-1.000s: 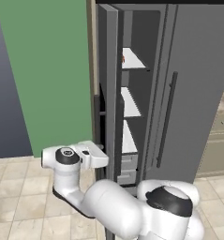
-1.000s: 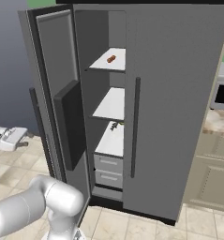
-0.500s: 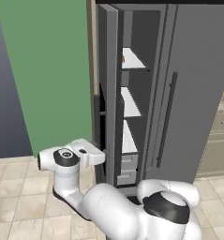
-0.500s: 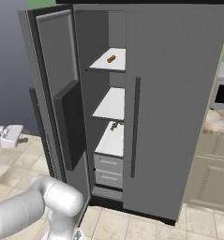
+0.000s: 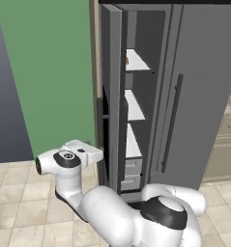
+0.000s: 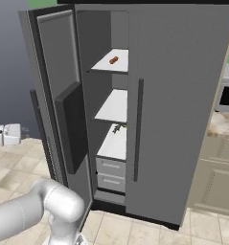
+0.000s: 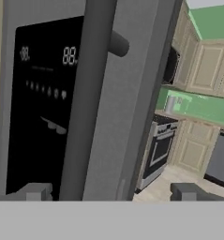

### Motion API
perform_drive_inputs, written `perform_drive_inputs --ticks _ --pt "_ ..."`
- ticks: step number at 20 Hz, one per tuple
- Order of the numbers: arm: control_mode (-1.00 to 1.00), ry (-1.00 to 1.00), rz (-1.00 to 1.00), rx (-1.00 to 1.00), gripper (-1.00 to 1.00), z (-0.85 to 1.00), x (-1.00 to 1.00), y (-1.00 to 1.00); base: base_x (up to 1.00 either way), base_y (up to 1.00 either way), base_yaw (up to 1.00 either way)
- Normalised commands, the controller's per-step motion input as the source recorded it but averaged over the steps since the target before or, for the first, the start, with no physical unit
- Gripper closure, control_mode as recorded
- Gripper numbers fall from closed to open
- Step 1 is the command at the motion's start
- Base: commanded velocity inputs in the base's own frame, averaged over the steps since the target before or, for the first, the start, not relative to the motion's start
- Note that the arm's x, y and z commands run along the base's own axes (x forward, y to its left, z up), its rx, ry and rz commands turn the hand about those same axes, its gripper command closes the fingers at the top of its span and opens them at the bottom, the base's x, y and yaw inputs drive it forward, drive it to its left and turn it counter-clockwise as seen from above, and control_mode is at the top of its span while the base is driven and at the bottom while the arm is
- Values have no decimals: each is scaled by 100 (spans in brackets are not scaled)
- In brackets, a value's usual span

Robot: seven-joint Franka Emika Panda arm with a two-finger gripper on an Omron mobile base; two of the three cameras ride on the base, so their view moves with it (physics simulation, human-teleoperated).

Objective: Store the kebab skewer in the freezer for long-term storage. Close the freezer door after placing the cooked food.

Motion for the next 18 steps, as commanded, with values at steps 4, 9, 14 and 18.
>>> perform_drive_inputs --ticks 4,9,14,18 --pt "-100 0 0 0 -100 -6 27 0 0 0 0" --pt "-100 0 0 0 -100 -8 33 0 0 0 0" --pt "-100 2 0 0 -100 -9 41 0 0 0 0" --pt "-100 3 0 0 -100 -2 36 0 0 0 0"
